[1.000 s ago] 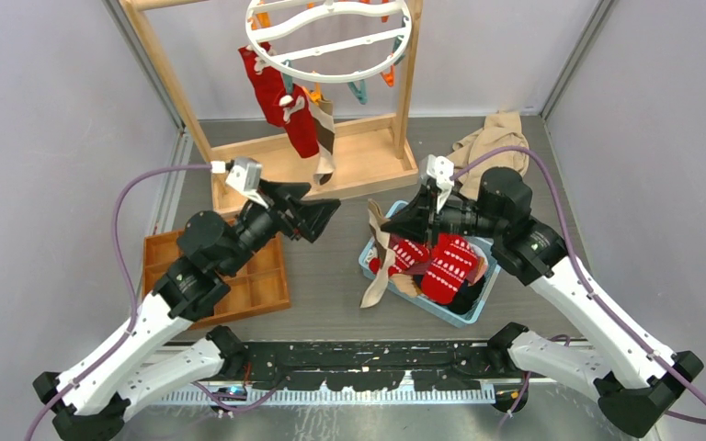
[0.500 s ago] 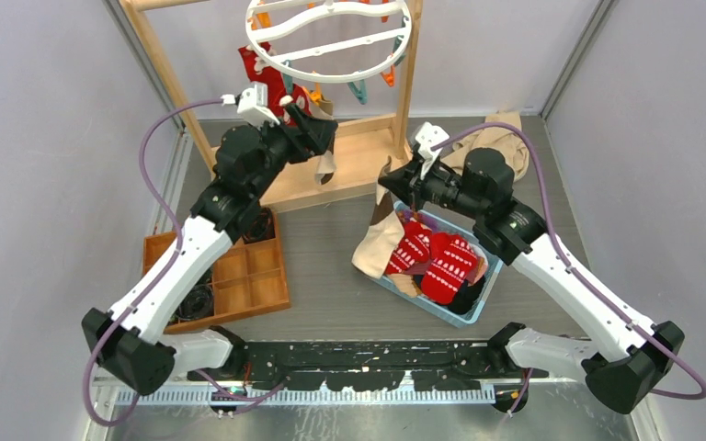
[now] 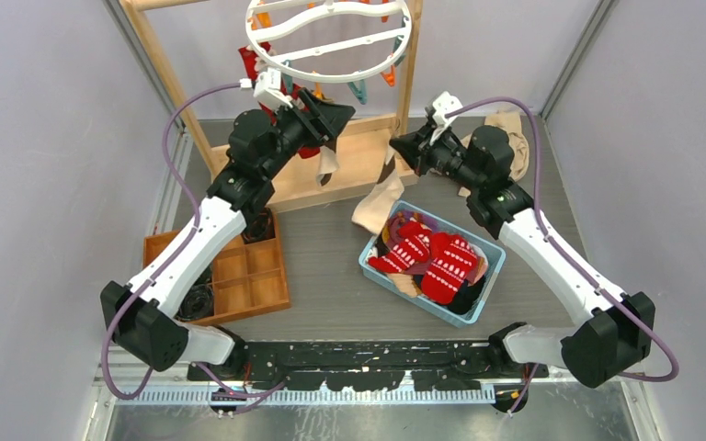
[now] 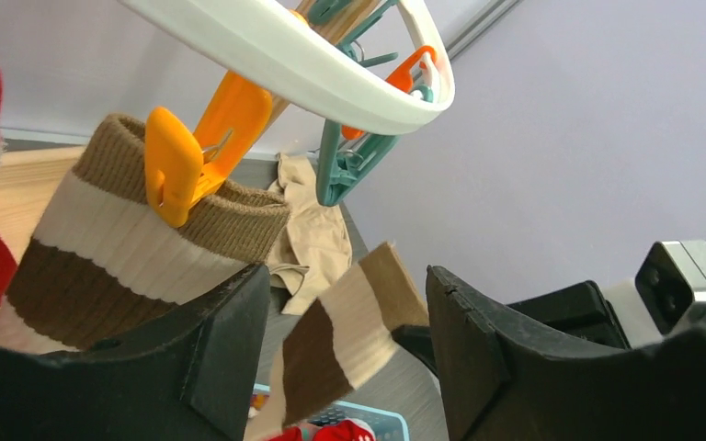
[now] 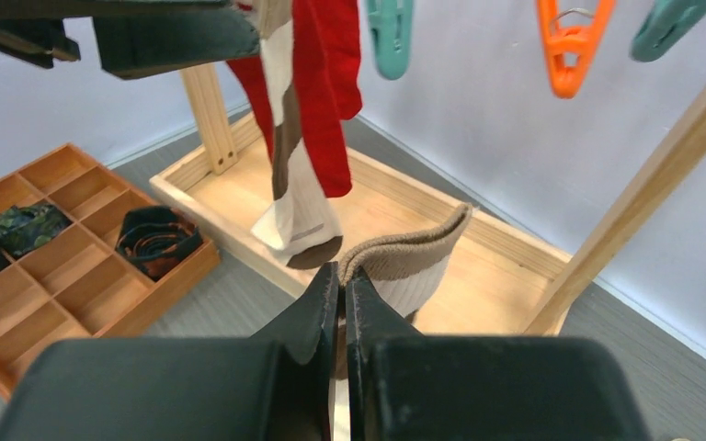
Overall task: Clip the socks to the hanger
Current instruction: Open the clamp at the hanger.
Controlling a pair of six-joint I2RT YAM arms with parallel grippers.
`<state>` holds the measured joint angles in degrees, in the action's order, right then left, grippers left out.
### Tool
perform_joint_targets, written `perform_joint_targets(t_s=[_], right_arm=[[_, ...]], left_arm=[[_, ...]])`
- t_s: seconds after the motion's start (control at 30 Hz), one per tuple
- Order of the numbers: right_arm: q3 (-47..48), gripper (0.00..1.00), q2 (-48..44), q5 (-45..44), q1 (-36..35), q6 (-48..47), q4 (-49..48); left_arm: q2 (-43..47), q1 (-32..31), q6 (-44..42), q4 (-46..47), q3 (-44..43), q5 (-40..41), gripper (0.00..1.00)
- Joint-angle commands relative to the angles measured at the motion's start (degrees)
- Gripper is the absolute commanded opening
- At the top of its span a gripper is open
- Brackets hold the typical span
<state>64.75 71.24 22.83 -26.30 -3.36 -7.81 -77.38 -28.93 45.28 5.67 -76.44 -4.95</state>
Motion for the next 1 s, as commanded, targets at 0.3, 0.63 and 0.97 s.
perform_joint_targets(t_s=[0.3,0.63,0.97], right_arm=[[1.23,0.01,1.99,7.75,2.18,1.16,-9.79],[-0.55,0.01,2.37,7.6,2.14,3.27,-12.24],[-1.51,0.01,2.33,7.32,2.17,3.28,-13.45]], left_arm=[[-4.34,-2.89,-5.14,8.49,-2.44,0.99,0.54],[-7.67,-4.26,-14.32,10.82,-5.51,10.79,0.58],[-10.05,-7.03,-20.46,17.36,-5.51,14.58,0.62]])
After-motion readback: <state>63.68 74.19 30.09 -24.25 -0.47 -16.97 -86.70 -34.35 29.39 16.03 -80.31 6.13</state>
